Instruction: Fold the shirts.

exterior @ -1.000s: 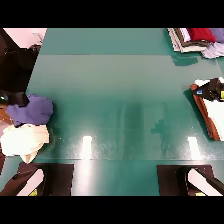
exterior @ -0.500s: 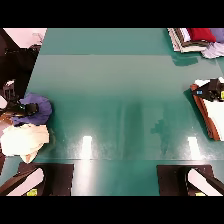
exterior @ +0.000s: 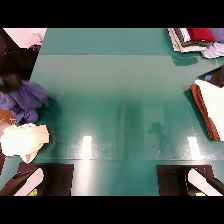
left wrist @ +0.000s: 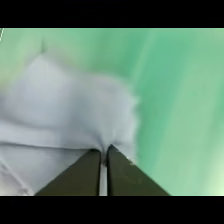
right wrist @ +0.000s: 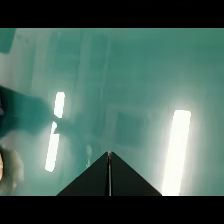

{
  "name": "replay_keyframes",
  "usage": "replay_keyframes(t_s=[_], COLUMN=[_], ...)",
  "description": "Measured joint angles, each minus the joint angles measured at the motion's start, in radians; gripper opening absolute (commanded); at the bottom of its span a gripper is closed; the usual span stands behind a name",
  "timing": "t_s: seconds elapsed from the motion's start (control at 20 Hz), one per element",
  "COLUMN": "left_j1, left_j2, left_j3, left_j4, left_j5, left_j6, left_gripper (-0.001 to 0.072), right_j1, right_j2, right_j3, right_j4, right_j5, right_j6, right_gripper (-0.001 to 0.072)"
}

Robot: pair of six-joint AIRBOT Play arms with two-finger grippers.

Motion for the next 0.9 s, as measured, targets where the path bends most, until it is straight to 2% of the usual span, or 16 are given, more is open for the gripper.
replay_keyframes(t_s=[0.1,0.25,0.5,0.7,0.9], left_j1=[-0.009,-0.084,-0.298,-0.485,-0.708], left_j2=[0.054,0.101,0.113,0.018,-0.171], left_j3=[0.134,0.34,0.512,0.543,0.552], left_j4=[-0.128,-0.243,-0.299,-0.303,-0.297], left_j5=[-0.027,-0.06,-0.054,-0.084,-0.14], left_j6=[0.031,0.059,0.076,0.071,0.066], left_gripper=[0.0025,0.0025,0.0025,0.0025,0.0027], right_j1=[0.0,0.0,0.0,0.0,0.0], right_j2=[0.0,-0.001,-0.048,-0.102,-0.123], right_j3=[0.095,0.225,0.42,0.516,0.518], right_j4=[0.016,0.028,0.037,0.037,0.037], right_j5=[-0.027,-0.076,-0.093,-0.047,-0.021], right_j6=[0.0,0.0,0.001,0.013,0.019], right_gripper=[0.0019,0.0019,0.0019,0.0019,0.0019])
